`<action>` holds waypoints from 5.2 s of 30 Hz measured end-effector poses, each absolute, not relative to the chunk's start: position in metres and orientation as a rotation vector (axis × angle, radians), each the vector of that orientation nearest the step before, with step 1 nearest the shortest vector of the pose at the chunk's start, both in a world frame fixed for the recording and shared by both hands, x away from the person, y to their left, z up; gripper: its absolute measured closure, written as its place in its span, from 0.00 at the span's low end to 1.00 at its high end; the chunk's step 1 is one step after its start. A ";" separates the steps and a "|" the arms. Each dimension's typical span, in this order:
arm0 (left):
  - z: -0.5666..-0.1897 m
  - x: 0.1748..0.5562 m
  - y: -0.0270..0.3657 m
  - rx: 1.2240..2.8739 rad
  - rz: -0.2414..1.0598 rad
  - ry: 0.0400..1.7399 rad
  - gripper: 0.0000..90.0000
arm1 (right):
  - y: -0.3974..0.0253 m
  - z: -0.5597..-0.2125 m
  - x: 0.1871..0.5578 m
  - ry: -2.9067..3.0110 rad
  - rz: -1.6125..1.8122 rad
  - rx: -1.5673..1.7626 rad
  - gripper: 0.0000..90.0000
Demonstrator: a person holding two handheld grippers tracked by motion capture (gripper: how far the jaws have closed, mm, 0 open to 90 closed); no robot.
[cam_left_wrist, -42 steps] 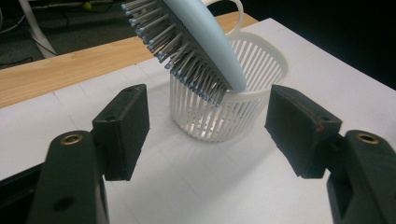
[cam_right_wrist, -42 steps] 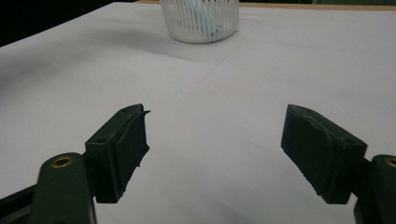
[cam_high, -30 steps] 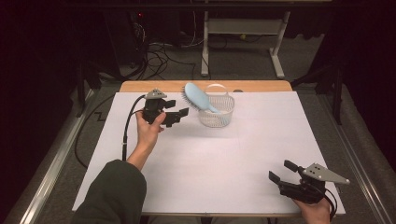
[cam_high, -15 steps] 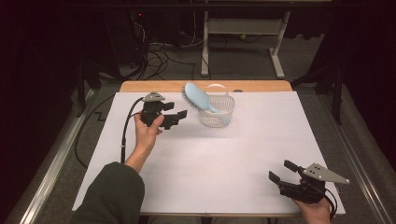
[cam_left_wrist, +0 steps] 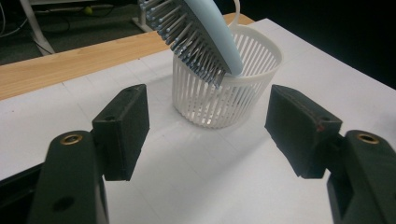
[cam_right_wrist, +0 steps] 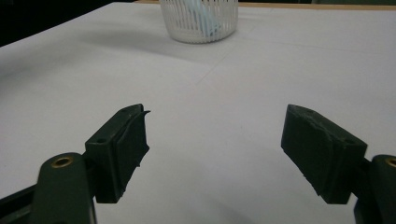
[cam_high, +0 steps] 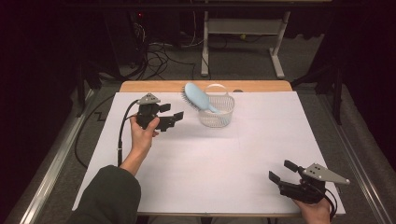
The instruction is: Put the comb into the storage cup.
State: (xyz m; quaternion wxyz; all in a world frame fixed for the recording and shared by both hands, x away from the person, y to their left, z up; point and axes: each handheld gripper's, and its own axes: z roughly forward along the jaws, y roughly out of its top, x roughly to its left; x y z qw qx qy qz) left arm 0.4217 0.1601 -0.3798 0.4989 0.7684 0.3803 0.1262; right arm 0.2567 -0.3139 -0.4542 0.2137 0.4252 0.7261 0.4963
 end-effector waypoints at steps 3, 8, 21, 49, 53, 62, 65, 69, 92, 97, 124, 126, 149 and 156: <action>-0.380 0.420 0.161 1.863 0.308 0.915 0.35 | -0.314 -0.454 0.257 2.017 1.375 1.182 0.26; -0.382 0.419 0.163 1.862 0.305 0.916 0.35 | -0.313 -0.454 0.257 2.017 1.375 1.183 0.26; -0.381 0.414 0.168 1.856 0.306 0.911 0.35 | -0.313 -0.454 0.257 2.016 1.377 1.182 0.26; -0.383 0.404 0.176 1.854 0.303 0.901 0.35 | -0.313 -0.454 0.256 2.008 1.381 1.183 0.26; -0.382 0.402 0.177 1.853 0.304 0.898 0.35 | -0.313 -0.454 0.256 2.008 1.382 1.184 0.26; -0.383 0.397 0.180 1.849 0.300 0.893 0.35 | -0.313 -0.454 0.256 2.008 1.383 1.183 0.26; -0.384 0.395 0.182 1.849 0.298 0.896 0.35 | -0.313 -0.454 0.256 2.008 1.382 1.184 0.26; -0.386 0.391 0.186 1.836 0.296 0.898 0.35 | -0.313 -0.454 0.256 2.008 1.382 1.183 0.26; -0.387 0.377 0.197 1.844 0.321 0.901 0.35 | -0.314 -0.454 0.256 2.002 1.386 1.187 0.26; -0.388 0.374 0.199 1.848 0.321 0.899 0.35 | -0.314 -0.453 0.256 2.002 1.385 1.187 0.26; -0.392 0.358 0.213 1.837 0.323 0.916 0.35 | -0.314 -0.453 0.256 2.000 1.388 1.188 0.26; -0.393 0.357 0.214 1.837 0.324 0.922 0.34 | -0.314 -0.453 0.256 2.000 1.388 1.188 0.26; -0.397 0.341 0.224 1.825 0.329 0.919 0.34 | -0.314 -0.453 0.256 1.998 1.387 1.190 0.26; -0.403 0.336 0.229 1.809 0.317 0.938 0.34 | -0.314 -0.453 0.256 1.998 1.385 1.192 0.26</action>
